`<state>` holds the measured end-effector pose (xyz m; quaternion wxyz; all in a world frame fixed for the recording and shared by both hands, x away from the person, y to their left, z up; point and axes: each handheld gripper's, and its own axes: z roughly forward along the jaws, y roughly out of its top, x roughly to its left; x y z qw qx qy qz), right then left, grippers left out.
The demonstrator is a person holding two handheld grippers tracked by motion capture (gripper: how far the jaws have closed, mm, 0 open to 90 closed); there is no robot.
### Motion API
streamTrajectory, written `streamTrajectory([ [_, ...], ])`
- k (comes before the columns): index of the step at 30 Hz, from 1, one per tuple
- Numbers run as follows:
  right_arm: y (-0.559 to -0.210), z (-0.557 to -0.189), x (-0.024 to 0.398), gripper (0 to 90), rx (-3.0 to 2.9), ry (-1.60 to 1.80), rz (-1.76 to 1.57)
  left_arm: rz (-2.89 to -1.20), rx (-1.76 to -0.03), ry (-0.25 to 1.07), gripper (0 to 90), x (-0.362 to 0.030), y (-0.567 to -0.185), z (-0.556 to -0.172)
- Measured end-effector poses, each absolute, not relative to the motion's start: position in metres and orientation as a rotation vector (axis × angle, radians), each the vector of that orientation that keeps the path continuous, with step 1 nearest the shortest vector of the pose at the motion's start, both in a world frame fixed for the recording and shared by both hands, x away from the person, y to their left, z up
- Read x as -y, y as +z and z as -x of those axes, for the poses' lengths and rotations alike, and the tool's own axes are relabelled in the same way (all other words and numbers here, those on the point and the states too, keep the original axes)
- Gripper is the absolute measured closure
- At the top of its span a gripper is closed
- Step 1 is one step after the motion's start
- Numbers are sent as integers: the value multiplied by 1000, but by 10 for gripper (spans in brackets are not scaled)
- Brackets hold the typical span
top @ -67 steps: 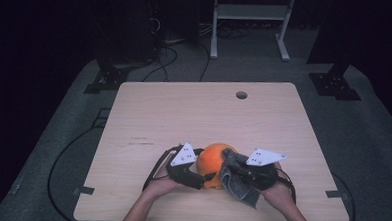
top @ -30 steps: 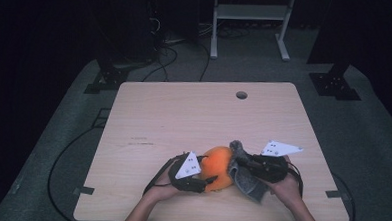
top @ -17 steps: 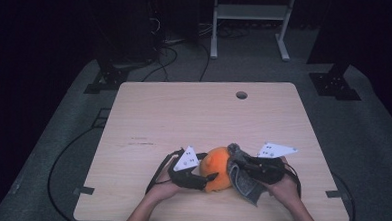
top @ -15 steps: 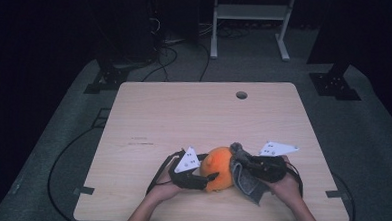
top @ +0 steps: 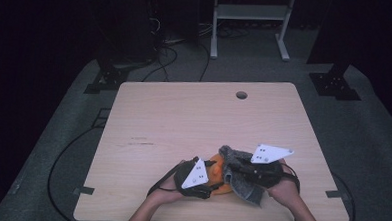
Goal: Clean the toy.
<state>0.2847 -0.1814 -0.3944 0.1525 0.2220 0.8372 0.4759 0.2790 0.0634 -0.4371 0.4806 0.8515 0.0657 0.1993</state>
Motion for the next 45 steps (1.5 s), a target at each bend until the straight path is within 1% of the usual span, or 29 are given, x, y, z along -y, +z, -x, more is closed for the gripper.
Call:
streamTrajectory([
  [2, -405, -297, 193, 753, -2387, 1404, -747, -2067, -187, 468, 346, -65, -438, -281],
  [8, -430, -314, 221, 756, -2379, 1295, -974, -2045, -268, 419, 346, -74, -440, -290],
  [10, -429, -313, 223, 758, -2362, 1271, -981, -2040, -303, 408, 346, -77, -441, -293],
  [14, -419, -304, 216, 757, -2340, 1337, -919, -2035, -365, 412, 350, -83, -443, -299],
  [16, -412, -294, 202, 755, -2366, 1376, -813, -2044, -420, 450, 355, -85, -445, -303],
  [18, -413, -291, 196, 755, -2379, 1361, -789, -2044, -427, 447, 352, -86, -445, -304],
  [19, -418, -291, 189, 755, -2383, 1305, -777, -2042, -430, 450, 342, -85, -444, -303],
  [20, -421, -293, 188, 754, -2380, 1295, -793, -2042, -430, 450, 310, -85, -444, -303],
  [23, -429, -299, 190, 749, -2349, 1302, -837, -2003, -342, 440, 194, -92, -435, -302],
  [24, -430, -300, 190, 748, -2331, 1286, -856, -2003, -342, 440, 187, -92, -435, -302],
  [26, -431, -303, 190, 750, -2315, 1281, -868, -1980, -330, 468, 202, -97, -432, -300],
  [28, -431, -304, 190, 750, -2305, 1289, -875, -1982, -307, 487, 289, -95, -435, -298],
  [29, -432, -305, 189, 750, -2299, 1291, -886, -1996, -297, 518, 336, -91, -437, -297],
  [30, -432, -305, 189, 750, -2299, 1291, -886, -1996, -297, 518, 360, -91, -437, -297],
  [31, -432, -307, 191, 747, -2296, 1289, -900, -2009, -307, 556, 372, -86, -439, -297],
  [35, -433, -312, 204, 748, -2274, 1170, -980, -2038, -347, 607, 376, -82, -440, -298],
  [38, -430, -307, 211, 751, -2257, 1224, -998, -2038, -359, 608, 377, -83, -440, -298],
  [40, -425, -302, 206, 751, -2258, 1269, -951, -2029, -377, 605, 374, -81, -441, -300],
  [41, -420, -294, 192, 747, -2293, 1330, -850, -2047, -376, 621, 363, -83, -439, -301],
  [42, -421, -293, 184, 745, -2318, 1326, -818, -2061, -368, 629, 332, -85, -437, -302],
  [43, -423, -292, 178, 745, -2325, 1296, -801, -2066, -361, 620, 283, -88, -434, -303],
  [44, -426, -293, 175, 746, -2331, 1290, -800, -2044, -355, 604, 274, -92, -432, -303],
  [45, -427, -296, 176, 747, -2326, 1295, -811, -2044, -355, 604, 296, -92, -432, -303],
])
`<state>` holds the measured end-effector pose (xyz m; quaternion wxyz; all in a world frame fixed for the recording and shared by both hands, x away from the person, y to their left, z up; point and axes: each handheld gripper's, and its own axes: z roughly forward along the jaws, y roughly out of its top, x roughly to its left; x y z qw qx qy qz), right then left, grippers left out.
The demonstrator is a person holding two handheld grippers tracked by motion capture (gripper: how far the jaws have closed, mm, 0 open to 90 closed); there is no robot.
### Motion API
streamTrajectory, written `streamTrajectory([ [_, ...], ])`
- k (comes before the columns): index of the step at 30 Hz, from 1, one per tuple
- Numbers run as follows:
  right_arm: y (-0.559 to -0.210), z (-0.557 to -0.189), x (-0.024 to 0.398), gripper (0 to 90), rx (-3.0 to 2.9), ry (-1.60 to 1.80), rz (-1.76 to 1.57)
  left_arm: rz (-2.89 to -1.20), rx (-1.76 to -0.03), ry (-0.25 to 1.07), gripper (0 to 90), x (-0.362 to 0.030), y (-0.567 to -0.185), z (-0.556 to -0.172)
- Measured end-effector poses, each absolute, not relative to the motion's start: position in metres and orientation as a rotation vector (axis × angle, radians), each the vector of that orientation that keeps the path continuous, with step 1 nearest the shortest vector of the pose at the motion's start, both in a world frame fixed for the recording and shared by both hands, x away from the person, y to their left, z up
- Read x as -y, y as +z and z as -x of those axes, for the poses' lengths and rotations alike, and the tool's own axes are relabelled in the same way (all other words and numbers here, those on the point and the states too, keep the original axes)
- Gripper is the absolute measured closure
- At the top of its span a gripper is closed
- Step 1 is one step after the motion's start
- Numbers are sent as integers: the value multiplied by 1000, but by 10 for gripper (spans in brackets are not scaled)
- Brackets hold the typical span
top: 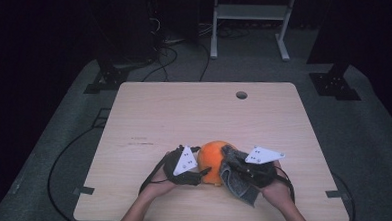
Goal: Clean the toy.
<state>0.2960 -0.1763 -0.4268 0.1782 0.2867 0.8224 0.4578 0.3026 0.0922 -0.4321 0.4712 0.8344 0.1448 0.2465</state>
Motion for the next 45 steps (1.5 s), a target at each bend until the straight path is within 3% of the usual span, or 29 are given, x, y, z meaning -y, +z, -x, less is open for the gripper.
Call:
streamTrajectory([
  [3, -427, -300, 183, 746, -2307, 1276, -833, -2010, -371, 546, 514, -97, -430, -303],
  [5, -427, -302, 187, 748, -2311, 1228, -848, -2045, -385, 560, 552, -89, -434, -304],
  [11, -422, -292, 192, 749, -2257, 1161, -834, -2025, -403, 554, 553, -90, -436, -305],
  [16, -419, -272, 161, 738, -2333, 1243, -648, -2023, -445, 551, 541, -90, -439, -308],
  [26, -427, -285, 183, 747, -2282, 1148, -793, -2004, -483, 532, 532, -91, -440, -311],
  [32, -423, -262, 147, 742, -2360, 1179, -585, -2003, -494, 514, 531, -92, -441, -314],
  [42, -432, -284, 180, 745, -2294, 1108, -757, -2023, -496, 522, 519, -89, -446, -314],
  [45, -432, -283, 174, 744, -2324, 1122, -727, -2013, -513, 514, 471, -90, -446, -314],
])
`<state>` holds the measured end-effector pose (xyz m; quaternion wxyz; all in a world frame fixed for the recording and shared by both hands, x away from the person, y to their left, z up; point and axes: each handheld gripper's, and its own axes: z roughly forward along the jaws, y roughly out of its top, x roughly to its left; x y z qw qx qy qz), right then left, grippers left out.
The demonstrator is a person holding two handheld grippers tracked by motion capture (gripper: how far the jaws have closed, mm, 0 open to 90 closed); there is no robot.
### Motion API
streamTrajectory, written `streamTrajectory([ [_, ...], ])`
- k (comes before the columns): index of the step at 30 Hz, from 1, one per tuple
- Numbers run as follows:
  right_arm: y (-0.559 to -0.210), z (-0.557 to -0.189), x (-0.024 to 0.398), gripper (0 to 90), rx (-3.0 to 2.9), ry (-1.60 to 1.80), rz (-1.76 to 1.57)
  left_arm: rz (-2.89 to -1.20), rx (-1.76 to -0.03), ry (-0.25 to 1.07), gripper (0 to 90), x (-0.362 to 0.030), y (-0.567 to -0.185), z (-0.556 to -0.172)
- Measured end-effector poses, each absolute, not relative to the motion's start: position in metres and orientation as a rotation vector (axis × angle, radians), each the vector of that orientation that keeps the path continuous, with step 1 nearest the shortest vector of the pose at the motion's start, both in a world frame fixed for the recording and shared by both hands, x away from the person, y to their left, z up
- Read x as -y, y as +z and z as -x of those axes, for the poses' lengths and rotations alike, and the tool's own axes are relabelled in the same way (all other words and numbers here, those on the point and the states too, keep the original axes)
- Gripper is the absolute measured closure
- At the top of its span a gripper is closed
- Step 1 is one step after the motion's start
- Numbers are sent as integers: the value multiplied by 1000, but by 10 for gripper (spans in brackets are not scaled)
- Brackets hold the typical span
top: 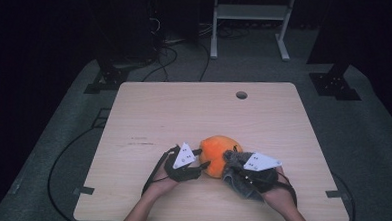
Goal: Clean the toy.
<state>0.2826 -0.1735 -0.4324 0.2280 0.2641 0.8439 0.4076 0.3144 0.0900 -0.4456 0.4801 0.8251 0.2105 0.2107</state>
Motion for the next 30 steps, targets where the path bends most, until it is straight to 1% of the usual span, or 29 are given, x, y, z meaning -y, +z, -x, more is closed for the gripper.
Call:
streamTrajectory([
  [2, -434, -281, 166, 745, -2342, 1114, -701, -2003, -553, 509, 429, -90, -446, -316],
  [6, -433, -278, 158, 745, -2360, 1185, -677, -2001, -571, 507, 440, -91, -448, -317],
  [9, -433, -278, 157, 745, -2365, 1175, -656, -2036, -568, 548, 451, -90, -449, -318],
  [14, -433, -289, 173, 746, -2340, 1154, -734, -2050, -568, 558, 455, -90, -450, -318],
  [16, -429, -300, 191, 748, -2267, 1181, -861, -2060, -569, 560, 456, -91, -451, -318],
  [18, -427, -309, 201, 746, -2255, 1240, -941, -2055, -570, 553, 450, -91, -451, -319],
  [19, -429, -313, 203, 746, -2265, 1252, -962, -2022, -585, 500, 438, -93, -448, -319],
  [20, -432, -315, 203, 747, -2276, 1238, -971, -2022, -585, 500, 405, -93, -448, -319],
  [21, -435, -315, 201, 750, -2290, 1212, -969, -1982, -616, 437, 363, -94, -442, -320],
  [22, -436, -314, 199, 752, -2292, 1195, -964, -1978, -616, 433, 349, -93, -441, -320],
  [26, -432, -308, 193, 756, -2299, 1200, -927, -1964, -622, 420, 343, -91, -442, -319],
  [27, -428, -301, 186, 757, -2324, 1215, -874, -1949, -631, 399, 339, -91, -441, -320],
  [30, -428, -293, 176, 757, -2352, 1213, -816, -1937, -654, 386, 308, -91, -440, -320],
])
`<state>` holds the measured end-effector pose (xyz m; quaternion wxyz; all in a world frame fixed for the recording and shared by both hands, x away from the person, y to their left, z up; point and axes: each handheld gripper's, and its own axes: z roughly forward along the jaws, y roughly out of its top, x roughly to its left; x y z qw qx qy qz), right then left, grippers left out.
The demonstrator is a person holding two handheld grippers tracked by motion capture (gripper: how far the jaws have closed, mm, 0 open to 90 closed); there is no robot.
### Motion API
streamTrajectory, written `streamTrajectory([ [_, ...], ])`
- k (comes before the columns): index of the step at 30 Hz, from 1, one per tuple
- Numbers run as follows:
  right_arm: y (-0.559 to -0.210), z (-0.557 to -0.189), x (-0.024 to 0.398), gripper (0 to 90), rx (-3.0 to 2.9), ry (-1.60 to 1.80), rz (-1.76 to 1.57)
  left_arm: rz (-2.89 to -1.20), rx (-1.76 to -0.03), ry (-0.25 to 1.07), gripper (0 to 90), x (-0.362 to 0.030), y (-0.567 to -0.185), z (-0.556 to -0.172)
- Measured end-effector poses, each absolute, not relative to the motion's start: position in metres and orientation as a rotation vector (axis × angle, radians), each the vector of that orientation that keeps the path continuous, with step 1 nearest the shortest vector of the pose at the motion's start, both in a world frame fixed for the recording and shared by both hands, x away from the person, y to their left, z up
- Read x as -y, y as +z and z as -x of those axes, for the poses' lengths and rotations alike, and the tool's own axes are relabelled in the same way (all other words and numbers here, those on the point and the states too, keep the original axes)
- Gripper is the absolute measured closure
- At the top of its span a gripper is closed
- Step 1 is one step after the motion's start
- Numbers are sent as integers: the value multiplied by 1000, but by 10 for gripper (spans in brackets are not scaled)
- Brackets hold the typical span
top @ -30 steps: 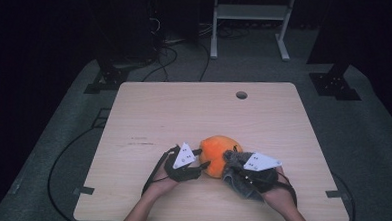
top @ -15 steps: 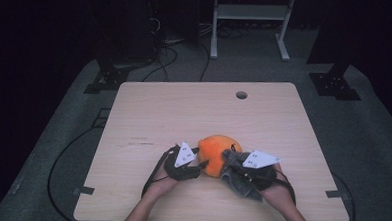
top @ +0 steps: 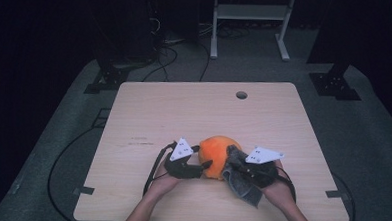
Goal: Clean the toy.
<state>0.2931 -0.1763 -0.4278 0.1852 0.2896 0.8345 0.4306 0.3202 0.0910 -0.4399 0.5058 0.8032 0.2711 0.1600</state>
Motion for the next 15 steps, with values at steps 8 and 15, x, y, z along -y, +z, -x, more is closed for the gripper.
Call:
streamTrajectory([
  [8, -427, -294, 174, 755, -2359, 1229, -800, -1973, -704, 451, 351, -86, -446, -321],
  [15, -437, -310, 196, 756, -2354, 1161, -899, -2003, -679, 482, 371, -86, -447, -321],
])
